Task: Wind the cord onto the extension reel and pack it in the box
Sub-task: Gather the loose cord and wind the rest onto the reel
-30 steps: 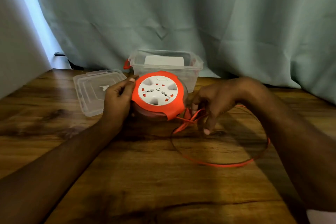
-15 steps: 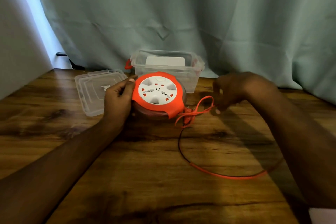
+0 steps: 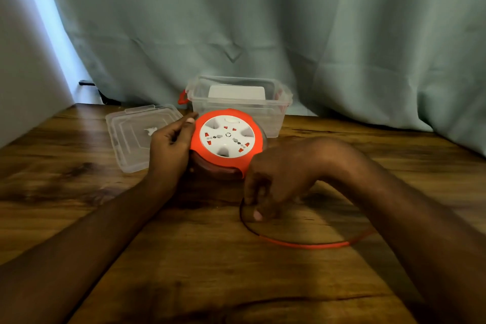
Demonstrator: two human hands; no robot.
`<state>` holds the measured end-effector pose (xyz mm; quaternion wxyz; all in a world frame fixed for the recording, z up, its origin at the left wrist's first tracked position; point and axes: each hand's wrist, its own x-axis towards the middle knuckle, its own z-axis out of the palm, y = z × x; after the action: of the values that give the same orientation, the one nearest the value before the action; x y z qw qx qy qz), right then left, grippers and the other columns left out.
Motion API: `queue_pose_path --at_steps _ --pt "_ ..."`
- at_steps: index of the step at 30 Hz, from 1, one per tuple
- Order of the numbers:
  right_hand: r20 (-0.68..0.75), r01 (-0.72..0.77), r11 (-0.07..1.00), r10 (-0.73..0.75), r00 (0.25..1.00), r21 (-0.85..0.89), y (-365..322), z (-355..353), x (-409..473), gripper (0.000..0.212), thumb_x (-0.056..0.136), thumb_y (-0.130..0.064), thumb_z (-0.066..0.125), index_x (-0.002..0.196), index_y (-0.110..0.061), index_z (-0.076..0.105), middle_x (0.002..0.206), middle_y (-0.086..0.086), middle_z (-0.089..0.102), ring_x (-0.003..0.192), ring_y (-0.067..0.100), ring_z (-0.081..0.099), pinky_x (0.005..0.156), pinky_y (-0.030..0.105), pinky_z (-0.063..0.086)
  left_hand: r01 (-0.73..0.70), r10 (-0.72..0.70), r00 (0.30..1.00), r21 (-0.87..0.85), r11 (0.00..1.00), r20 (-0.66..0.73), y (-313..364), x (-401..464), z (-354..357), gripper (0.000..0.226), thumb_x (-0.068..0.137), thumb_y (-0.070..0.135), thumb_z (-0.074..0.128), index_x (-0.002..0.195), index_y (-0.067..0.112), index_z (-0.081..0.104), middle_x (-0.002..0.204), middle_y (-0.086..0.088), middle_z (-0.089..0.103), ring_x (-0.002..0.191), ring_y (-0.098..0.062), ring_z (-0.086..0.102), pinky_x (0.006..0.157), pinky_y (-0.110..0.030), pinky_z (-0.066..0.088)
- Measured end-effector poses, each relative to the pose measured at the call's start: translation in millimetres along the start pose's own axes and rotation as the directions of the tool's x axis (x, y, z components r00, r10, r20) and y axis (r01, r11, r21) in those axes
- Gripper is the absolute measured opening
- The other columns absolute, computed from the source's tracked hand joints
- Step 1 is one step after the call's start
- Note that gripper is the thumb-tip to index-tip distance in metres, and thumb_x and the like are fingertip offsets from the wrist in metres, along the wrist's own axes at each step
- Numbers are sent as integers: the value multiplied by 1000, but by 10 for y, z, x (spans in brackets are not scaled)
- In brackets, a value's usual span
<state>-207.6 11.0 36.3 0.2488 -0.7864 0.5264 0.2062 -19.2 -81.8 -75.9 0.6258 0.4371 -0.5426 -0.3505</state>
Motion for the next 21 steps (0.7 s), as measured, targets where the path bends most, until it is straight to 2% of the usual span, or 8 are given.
queue_pose_path --at_steps 2,4,9,11,14,15,18,21 --pt "12 -120 992 120 993 46 27 30 14 37 88 -49 76 103 -16 77 88 2 81 85 20 79 67 27 60 2 -2 1000 5 1000 7 2 0 2 36 106 30 53 137 17 66 122 1 74 99 -10 74 65 -21 62" --pt "14 -183 982 182 983 46 17 105 35 46 86 -54 76 86 -8 76 77 7 80 77 24 79 70 32 62 13 -13 1000 1 1000 7 -7 2 5 36 106 31 52 137 17 65 122 1 74 101 -13 74 66 -21 62" --pt "51 -106 991 102 994 82 -61 188 20 17 95 -17 69 105 -5 75 85 10 80 63 18 75 58 25 54 18 -18 1000 -13 1000 11 -1 5 0 36 106 30 53 136 16 66 116 2 75 94 -9 74 61 -19 60" --pt "-26 -107 994 108 994 27 -97 157 -89 20 97 -26 68 112 -15 71 94 6 80 76 19 77 67 29 56 7 -7 1000 -7 1000 14 -5 2 -3 36 106 29 53 137 15 65 118 0 74 98 -12 74 64 -19 61" --pt "-335 -153 950 56 941 -271 -165 321 -230 39 99 -49 58 128 -23 60 118 3 69 106 24 67 82 35 52 -4 4 1000 6 1000 12 -13 4 2 37 106 30 52 137 14 65 120 -3 74 99 -15 74 61 -19 61" --pt "-396 -168 939 37 918 -301 -207 443 -249 45 100 -55 52 132 -23 56 124 4 65 111 25 63 85 37 50 -3 3 1000 9 1000 8 -19 6 4 37 106 30 52 137 14 65 120 -4 74 99 -17 74 60 -19 61" --pt "-472 -174 959 49 880 -225 -324 840 -188 65 101 -68 30 148 -24 42 140 6 48 128 26 49 97 42 44 -9 8 1000 15 1000 16 -14 1 6 36 107 28 51 137 14 65 121 -5 74 102 -17 74 73 -25 64" --pt "-535 -187 968 70 842 -167 -333 1081 -50 75 101 -68 21 161 -23 24 160 4 32 147 23 27 113 45 32 -22 21 999 13 1000 30 1 -11 5 35 107 27 51 136 13 65 123 -3 74 104 -15 74 82 -27 64"
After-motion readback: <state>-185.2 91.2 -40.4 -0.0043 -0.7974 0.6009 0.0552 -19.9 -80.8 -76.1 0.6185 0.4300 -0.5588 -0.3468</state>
